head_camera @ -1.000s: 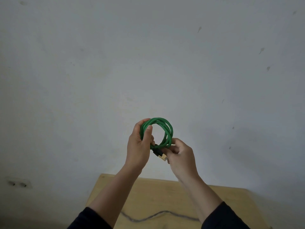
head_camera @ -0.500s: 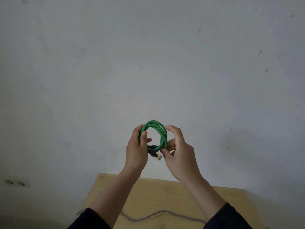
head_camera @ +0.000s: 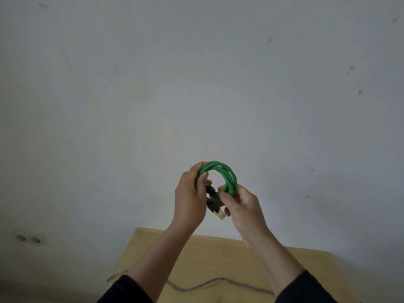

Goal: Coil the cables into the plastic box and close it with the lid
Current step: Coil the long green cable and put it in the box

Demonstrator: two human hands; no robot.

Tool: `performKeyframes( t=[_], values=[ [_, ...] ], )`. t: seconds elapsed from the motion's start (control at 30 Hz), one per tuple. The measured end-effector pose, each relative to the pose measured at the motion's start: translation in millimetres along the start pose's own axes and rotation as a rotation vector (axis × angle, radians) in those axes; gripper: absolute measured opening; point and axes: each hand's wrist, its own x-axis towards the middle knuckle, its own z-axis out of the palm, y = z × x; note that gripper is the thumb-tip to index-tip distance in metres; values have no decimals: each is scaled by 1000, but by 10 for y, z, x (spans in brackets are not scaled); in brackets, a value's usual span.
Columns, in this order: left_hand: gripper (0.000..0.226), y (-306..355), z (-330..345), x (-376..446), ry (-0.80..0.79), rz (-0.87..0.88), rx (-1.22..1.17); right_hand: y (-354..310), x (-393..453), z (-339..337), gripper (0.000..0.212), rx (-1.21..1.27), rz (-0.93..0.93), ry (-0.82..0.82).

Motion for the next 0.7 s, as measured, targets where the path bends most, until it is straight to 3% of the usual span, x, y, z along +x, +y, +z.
performKeyframes(
  t=[0.17, 0.27, 0.33, 0.4, 0.47, 0.7],
  values=[
    [22, -5, -45, 32, -47, -87, -9, 87, 52, -11, 30, 64, -37, -35],
    [21, -55, -54, -1, -38, -152, -20, 139, 54, 4, 53, -204, -128, -23],
    [21, -86, -62, -34, -24, -201, -54, 152, 71, 9, 62, -517, -331, 68],
    [21, -109, -65, -49, -10, -204, -40, 161, 107, 18, 47, -781, -563, 159],
    [22, -111, -58, -47, -5, -173, -17, 205, 150, 36, 24, -866, -653, 187],
    [25, -105, -10, -28, -86, -177, -113, 232, 223, 31, 16, -924, -608, 224]
  ],
)
